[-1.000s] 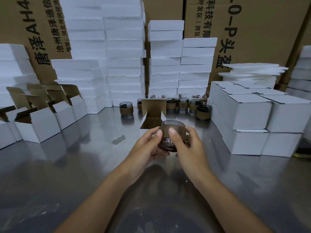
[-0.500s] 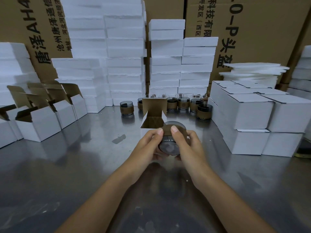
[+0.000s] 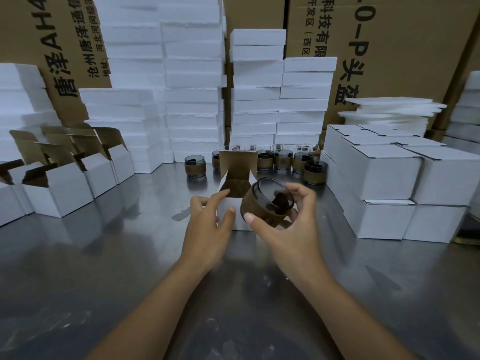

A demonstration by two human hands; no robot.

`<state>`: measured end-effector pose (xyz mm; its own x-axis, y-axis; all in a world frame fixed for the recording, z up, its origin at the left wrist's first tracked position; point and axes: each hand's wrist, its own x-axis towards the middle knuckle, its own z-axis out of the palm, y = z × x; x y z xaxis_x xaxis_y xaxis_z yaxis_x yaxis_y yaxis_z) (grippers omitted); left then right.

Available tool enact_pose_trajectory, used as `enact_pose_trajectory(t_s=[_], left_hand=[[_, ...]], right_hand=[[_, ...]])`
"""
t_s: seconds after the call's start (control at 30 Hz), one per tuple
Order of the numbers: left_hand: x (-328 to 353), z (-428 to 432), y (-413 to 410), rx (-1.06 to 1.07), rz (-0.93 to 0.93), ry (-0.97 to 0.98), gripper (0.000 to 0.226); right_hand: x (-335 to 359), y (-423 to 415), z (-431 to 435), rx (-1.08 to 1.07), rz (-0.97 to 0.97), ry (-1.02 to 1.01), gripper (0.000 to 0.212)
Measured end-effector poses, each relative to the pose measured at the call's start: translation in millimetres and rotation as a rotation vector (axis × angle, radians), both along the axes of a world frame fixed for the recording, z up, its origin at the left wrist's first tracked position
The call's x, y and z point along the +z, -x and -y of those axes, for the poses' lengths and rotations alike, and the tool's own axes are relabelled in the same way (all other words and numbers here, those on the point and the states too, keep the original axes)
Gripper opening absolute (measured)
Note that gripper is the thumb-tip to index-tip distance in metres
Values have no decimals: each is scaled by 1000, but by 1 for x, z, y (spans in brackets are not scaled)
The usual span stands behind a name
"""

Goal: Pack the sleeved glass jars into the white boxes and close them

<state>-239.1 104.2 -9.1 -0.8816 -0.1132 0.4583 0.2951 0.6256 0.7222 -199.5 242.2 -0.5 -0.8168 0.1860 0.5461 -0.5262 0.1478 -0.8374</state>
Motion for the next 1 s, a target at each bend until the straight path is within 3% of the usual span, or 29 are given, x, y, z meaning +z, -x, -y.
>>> enact_pose_trajectory(t_s=[0.23, 0.57, 1.0], left_hand=[[2, 1, -4, 3, -145, 100, 15], [5, -11, -21, -212, -389, 328, 16], [8, -13, -24, -289, -499, 342, 29]], right_hand=[[5, -6, 0, -16, -82, -58, 71], [14, -9, -1, 32, -169, -18, 67], [14, -7, -7, 1, -108, 2, 62]])
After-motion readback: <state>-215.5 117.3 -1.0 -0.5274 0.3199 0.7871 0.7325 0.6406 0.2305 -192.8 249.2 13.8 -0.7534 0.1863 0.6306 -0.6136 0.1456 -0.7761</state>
